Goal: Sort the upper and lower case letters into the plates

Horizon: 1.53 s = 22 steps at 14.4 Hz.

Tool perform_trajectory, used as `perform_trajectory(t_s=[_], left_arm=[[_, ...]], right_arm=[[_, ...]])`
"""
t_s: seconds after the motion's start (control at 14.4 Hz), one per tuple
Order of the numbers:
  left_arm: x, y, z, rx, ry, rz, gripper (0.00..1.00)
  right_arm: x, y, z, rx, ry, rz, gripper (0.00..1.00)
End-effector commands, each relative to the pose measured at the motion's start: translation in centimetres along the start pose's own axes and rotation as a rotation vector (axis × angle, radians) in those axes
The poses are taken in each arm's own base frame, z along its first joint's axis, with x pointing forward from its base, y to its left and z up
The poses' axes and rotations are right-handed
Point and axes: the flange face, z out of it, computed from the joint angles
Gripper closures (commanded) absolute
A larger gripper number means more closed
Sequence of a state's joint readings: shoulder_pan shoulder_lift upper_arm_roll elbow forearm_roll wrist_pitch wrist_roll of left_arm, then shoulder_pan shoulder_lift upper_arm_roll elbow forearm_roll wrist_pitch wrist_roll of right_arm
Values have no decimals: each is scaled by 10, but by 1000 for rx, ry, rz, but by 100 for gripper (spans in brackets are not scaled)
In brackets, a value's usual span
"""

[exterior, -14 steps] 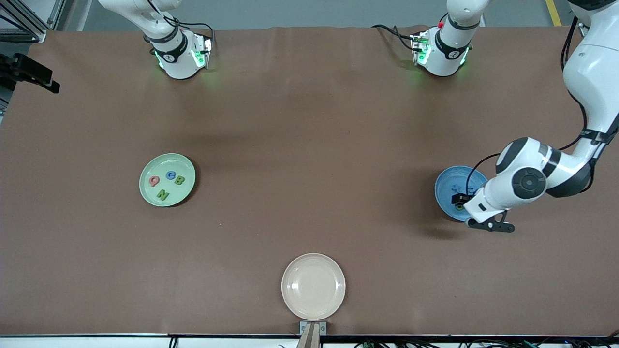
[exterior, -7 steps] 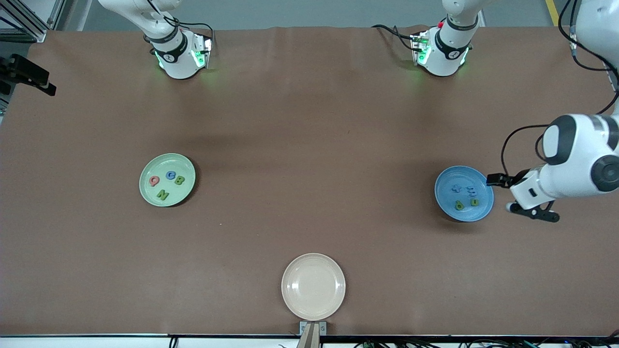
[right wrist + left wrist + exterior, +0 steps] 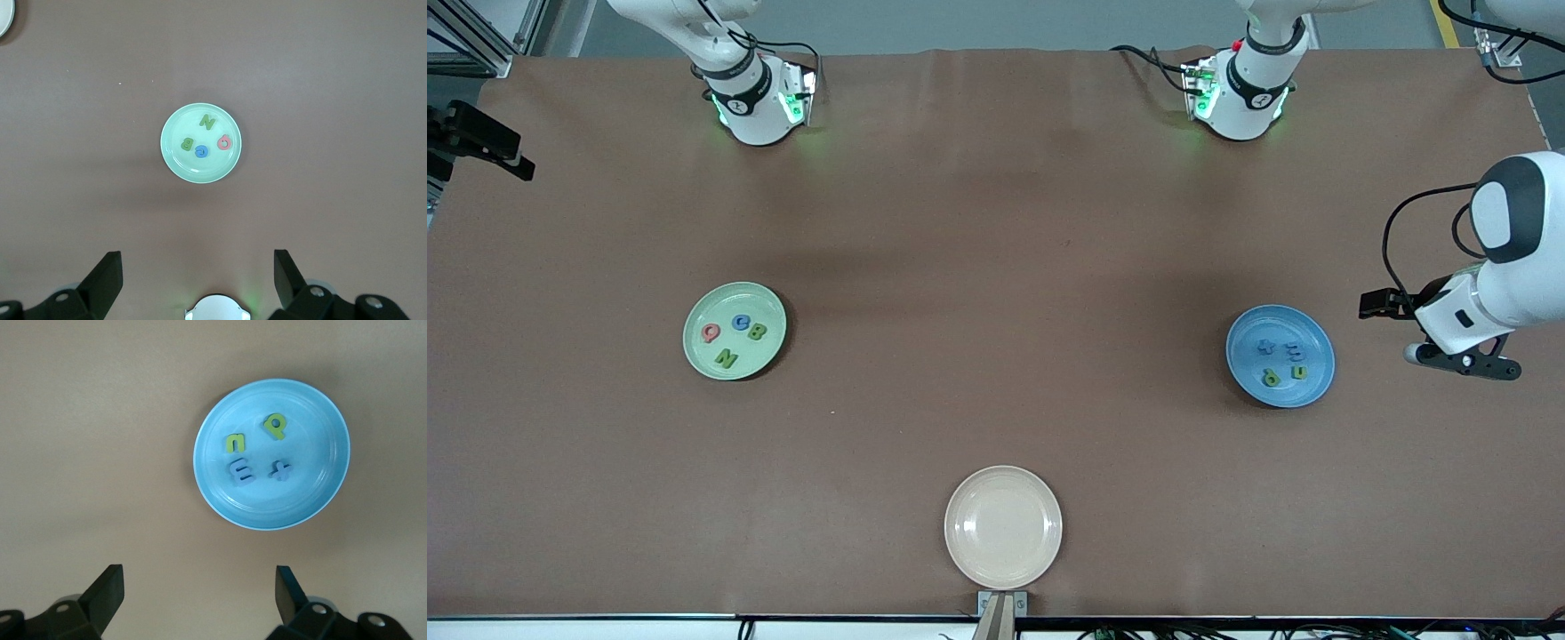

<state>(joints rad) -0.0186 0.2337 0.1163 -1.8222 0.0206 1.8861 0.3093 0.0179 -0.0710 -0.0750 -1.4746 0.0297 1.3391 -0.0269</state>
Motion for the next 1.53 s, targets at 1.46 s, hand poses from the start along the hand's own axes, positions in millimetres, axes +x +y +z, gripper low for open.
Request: perform_trajectory(t_s=[1.46], left_arm=[[-86, 66, -244, -6, 344, -157, 0]], right_arm=[[-7, 4, -1, -8, -8, -8, 0]])
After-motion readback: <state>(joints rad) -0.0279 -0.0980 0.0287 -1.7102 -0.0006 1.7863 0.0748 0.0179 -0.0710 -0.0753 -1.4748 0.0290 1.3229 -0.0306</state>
